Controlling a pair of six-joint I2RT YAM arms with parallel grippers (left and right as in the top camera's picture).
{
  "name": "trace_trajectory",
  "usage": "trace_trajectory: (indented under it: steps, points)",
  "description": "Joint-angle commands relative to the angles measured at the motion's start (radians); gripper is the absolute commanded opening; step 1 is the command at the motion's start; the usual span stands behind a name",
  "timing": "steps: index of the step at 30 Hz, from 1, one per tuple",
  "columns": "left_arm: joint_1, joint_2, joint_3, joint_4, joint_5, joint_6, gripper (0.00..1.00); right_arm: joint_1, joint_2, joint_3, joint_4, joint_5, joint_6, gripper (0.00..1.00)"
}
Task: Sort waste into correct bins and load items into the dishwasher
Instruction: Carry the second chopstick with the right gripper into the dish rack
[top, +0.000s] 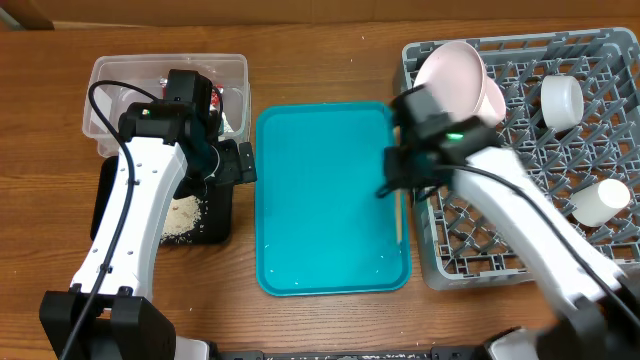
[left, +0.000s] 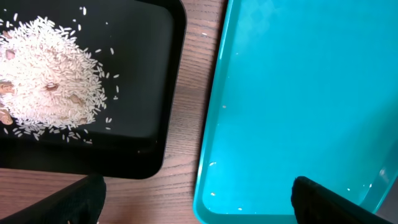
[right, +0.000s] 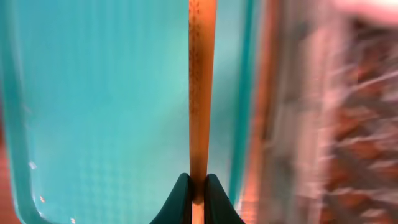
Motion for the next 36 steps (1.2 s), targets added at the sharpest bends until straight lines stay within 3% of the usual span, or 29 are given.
trace_trajectory:
  steps: [1, 11, 25, 36]
  points:
    - [-0.007, -0.006, -0.003, 0.002, 0.007, -0.003, 0.97, -0.068, -0.073, 0.013, -0.009, 0.076, -0.100, 0.04]
    - [-0.007, -0.006, -0.003, 0.008, 0.007, -0.003, 0.97, -0.215, -0.042, -0.028, -0.032, 0.148, -0.209, 0.04]
    - [-0.007, -0.006, -0.003, 0.012, 0.008, -0.003, 0.97, -0.217, 0.039, -0.040, -0.054, 0.065, -0.219, 0.05]
    - [-0.009, -0.005, -0.003, 0.011, 0.008, -0.005, 0.98, -0.217, 0.049, -0.040, -0.066, 0.055, -0.218, 0.25]
